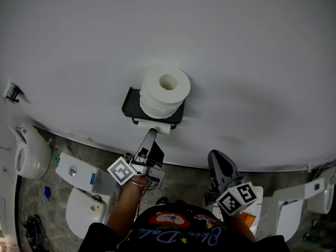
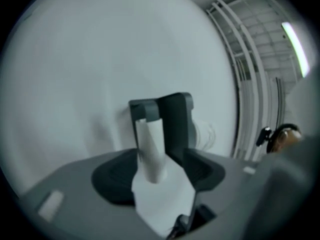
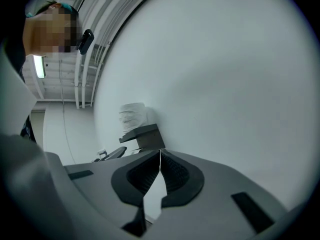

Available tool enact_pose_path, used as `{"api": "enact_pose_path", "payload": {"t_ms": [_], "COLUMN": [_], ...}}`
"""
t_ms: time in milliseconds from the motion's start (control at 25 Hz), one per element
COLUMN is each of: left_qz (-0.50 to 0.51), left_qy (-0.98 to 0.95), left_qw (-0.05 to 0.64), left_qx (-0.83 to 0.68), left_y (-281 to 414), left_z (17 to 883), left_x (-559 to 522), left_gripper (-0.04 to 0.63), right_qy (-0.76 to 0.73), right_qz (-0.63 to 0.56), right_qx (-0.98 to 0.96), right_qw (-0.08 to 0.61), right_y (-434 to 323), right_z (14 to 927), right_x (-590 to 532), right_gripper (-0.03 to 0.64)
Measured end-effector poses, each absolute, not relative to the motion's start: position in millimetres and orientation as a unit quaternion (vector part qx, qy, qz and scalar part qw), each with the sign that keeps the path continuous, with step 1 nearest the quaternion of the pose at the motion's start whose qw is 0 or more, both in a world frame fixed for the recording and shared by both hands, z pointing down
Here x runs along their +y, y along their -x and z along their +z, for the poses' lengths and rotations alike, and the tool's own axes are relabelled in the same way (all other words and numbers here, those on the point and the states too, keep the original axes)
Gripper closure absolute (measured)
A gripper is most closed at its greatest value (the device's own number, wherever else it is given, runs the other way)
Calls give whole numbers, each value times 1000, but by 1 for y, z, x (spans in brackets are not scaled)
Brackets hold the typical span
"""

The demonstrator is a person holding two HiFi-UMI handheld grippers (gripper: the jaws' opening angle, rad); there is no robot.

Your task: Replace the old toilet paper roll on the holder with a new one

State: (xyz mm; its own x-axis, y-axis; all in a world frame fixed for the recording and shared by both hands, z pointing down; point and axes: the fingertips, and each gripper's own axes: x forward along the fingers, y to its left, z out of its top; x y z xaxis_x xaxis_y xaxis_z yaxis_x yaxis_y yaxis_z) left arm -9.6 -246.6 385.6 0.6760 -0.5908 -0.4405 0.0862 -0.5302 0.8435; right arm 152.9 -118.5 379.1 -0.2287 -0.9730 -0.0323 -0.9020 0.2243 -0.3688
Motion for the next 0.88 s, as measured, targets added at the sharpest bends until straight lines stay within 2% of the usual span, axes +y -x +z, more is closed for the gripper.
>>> {"api": "enact_pose_path", "payload": {"t_ms": [360,400,480,880], "left_qz": [-382,-387,-392,-354], "left_qy": [-780,-776,-775,-792], "left_qw": [477,478,476,486], "left_qx": [-137,-138,-137,-103], "left_y": [-7,-6,-5,-42], "left_z": [381,381,381,380], "left_x": [-261,-262,-263,-250], "left_gripper": [322,331,423,430], "right_qy": [619,621,624,645], "right_qz": [-143,-143,-145,-148], "right_qx": [762,761,758,739], "right_qw": [124,124,124,129], "right_y": [-159,-160,-162,-174], "right_z": [382,382,383,386], "right_x": [-122,-122,-122,-107], "right_gripper": [603,603,603,603]}}
